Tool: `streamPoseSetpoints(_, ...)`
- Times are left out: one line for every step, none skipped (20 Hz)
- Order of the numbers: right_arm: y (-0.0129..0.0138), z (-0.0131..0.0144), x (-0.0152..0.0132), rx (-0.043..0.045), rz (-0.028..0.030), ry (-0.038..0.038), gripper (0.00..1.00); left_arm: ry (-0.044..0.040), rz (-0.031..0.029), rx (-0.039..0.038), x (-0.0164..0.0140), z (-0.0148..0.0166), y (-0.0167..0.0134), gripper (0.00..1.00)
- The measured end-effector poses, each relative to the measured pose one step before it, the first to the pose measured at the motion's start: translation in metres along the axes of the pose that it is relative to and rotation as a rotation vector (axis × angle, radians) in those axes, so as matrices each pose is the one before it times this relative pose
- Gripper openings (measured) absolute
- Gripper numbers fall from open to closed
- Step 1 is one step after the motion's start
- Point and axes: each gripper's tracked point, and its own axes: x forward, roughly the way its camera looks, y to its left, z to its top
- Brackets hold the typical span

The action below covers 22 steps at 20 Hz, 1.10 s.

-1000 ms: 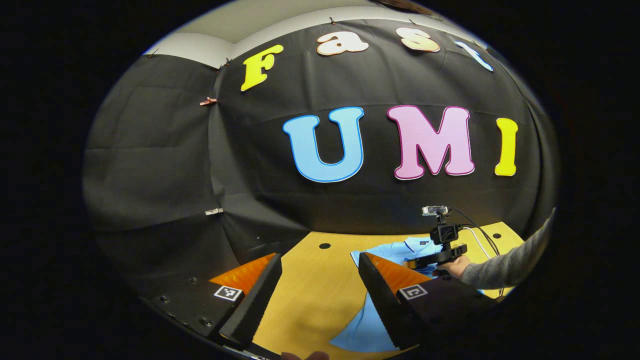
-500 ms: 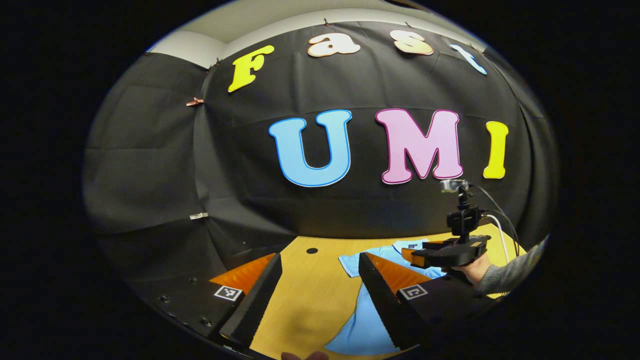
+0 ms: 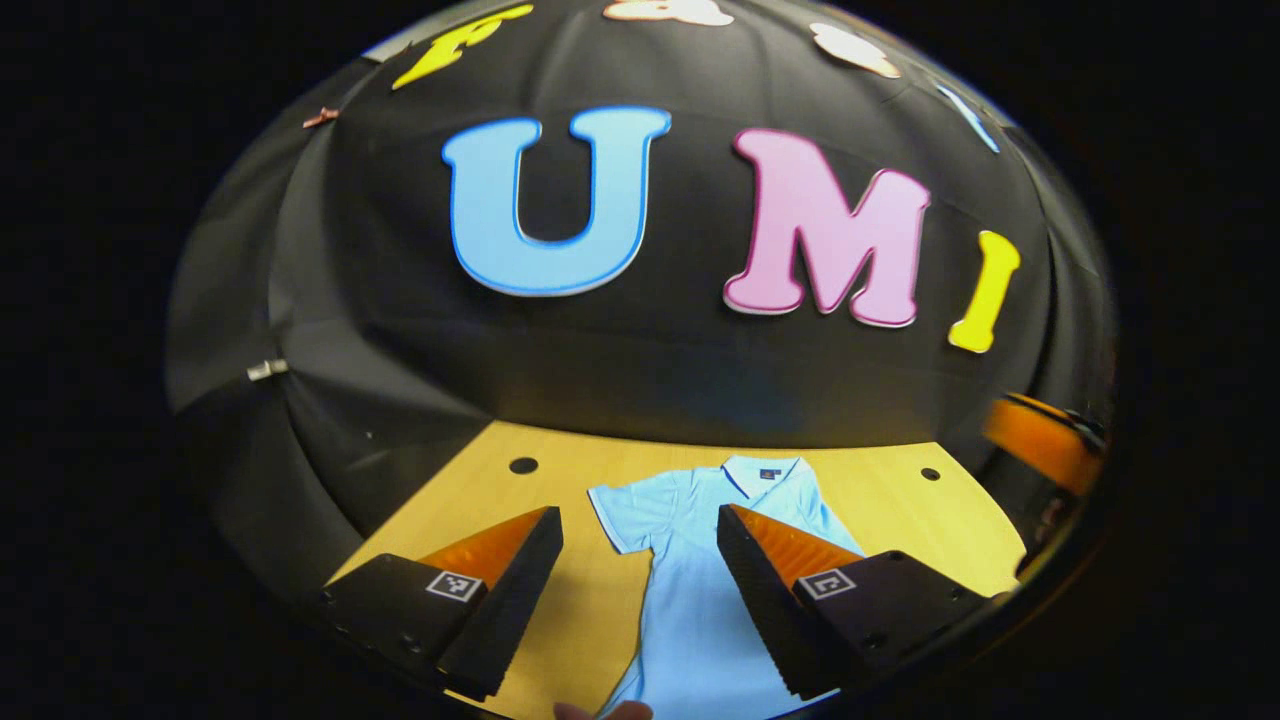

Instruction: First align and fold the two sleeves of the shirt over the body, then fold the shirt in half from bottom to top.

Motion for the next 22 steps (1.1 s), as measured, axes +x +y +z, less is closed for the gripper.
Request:
streamPoseSetpoints(-0.00657, 0.00102, -0.00850, -0.01789, -0.00756, 0.00188, 0.92, 0.03385, 0.00486, -0.02103, 0.03202, -0.00516, 0.00125, 1.00)
streamPoseSetpoints(-0.00507, -0.00075, -0.00659, -0.01077, -0.00558, 0.00554, 0.93, 0.02760, 0.00456, -0.01028, 0.02658, -0.00623, 0.00167, 0.99)
streamPoseSetpoints(-0.00525, 0.00000, -0.00643, -0.00465, -0.00667, 0.00636, 0.93, 0.02950, 0.00474, -0.01005, 0.02282, -0.00586, 0.00094, 0.97)
streamPoseSetpoints(-0.00445, -0.00102, -0.00390, 0.00423, -0.00341, 0.00678, 0.93, 0.03989, -0.00037, -0.00648, 0.02266, -0.00727, -0.00192, 0.97)
streamPoseSetpoints(-0.00367, -0.00049, -0.00437, 0.01350, -0.00421, 0.00724, 0.93, 0.03069, 0.00896, -0.00013, 0.02052, -0.00567, 0.00205, 0.97)
streamPoseSetpoints(-0.00419, -0.00031, -0.00342, 0.01952, -0.00694, 0.00417, 0.93, 0.02859, 0.01046, 0.00538, 0.01922, -0.00512, 0.00300, 0.97)
streamPoseSetpoints(-0.00359, 0.00026, -0.00269, 0.01832, -0.00628, 0.00228, 0.93, 0.02806, 0.01475, 0.00582, 0.01928, -0.00355, 0.00328, 0.97)
streamPoseSetpoints(-0.00243, -0.00150, -0.00284, 0.01299, -0.00639, 0.00409, 0.93, 0.02064, 0.00988, 0.00089, 0.01594, -0.00129, 0.00115, 0.97)
streamPoseSetpoints(-0.00272, -0.00009, -0.00257, 0.00453, -0.00364, 0.00344, 0.93, 0.03131, 0.00701, 0.00093, 0.01552, -0.00261, 0.00132, 0.97)
streamPoseSetpoints(-0.00165, -0.00150, -0.00171, 0.00277, -0.00285, 0.00528, 0.93, 0.03078, 0.00204, 0.00323, 0.01169, -0.00316, 0.00132, 0.97)
streamPoseSetpoints(-0.00203, 0.00093, -0.00181, 0.00351, 0.00114, -0.00036, 0.93, 0.01773, 0.00830, 0.00949, 0.01104, -0.00036, 0.00156, 0.97)
streamPoseSetpoints(-0.00241, 0.00020, -0.00023, 0.00371, -0.00296, 0.00018, 0.93, 0.01635, 0.01091, 0.01256, 0.01068, -0.00192, 0.00330, 0.97)
streamPoseSetpoints(-0.00229, 0.00064, -0.00015, 0.00653, -0.00009, 0.00050, 0.92, 0.01709, 0.00713, 0.01202, 0.00933, -0.00039, 0.00222, 0.97)
streamPoseSetpoints(-0.00274, 0.00039, -0.00097, 0.00724, -0.00489, 0.00209, 0.93, 0.01197, 0.00089, 0.00646, 0.00610, -0.00198, -0.00105, 0.96)
streamPoseSetpoints(-0.00250, 0.00095, 0.00044, 0.00661, -0.00350, 0.00034, 0.93, 0.01284, -0.00173, 0.00202, 0.00606, -0.00161, -0.00044, 0.97)
streamPoseSetpoints(-0.00324, -0.00007, 0.00090, 0.00475, -0.00617, -0.00104, 0.93, 0.01566, -0.00188, 0.00201, 0.00528, -0.00364, -0.00063, 0.96)
streamPoseSetpoints(-0.00256, -0.00063, 0.00120, 0.00317, -0.00425, -0.00099, 0.93, 0.01618, 0.00374, 0.00462, 0.00384, -0.00379, 0.00183, 0.96)
streamPoseSetpoints(-0.00169, 0.00104, -0.00014, 0.00311, -0.00213, 0.00014, 0.92, 0.01706, 0.00345, 0.00436, 0.00540, -0.00560, 0.00033, 0.96)
streamPoseSetpoints(0.00266, -0.00443, 0.00290, 0.00116, -0.00121, 0.00432, 0.92, 0.01660, 0.00510, 0.00423, 0.00491, -0.00430, 0.00097, 0.97)
streamPoseSetpoints(0.00292, -0.00522, 0.00125, -0.00125, -0.00036, 0.00223, 0.92, 0.01007, 0.01040, 0.00145, 0.00469, -0.00318, 0.00227, 0.97)
streamPoseSetpoints(-0.00020, -0.00104, -0.00008, -0.00111, 0.00099, 0.00278, 0.93, 0.00779, 0.00841, 0.00062, 0.00416, -0.00253, 0.00267, 0.97)
streamPoseSetpoints(0.00016, -0.00145, -0.00010, 0.00083, 0.00191, 0.00442, 0.92, 0.01312, 0.00764, -0.00254, 0.00305, -0.00394, 0.00154, 0.97)
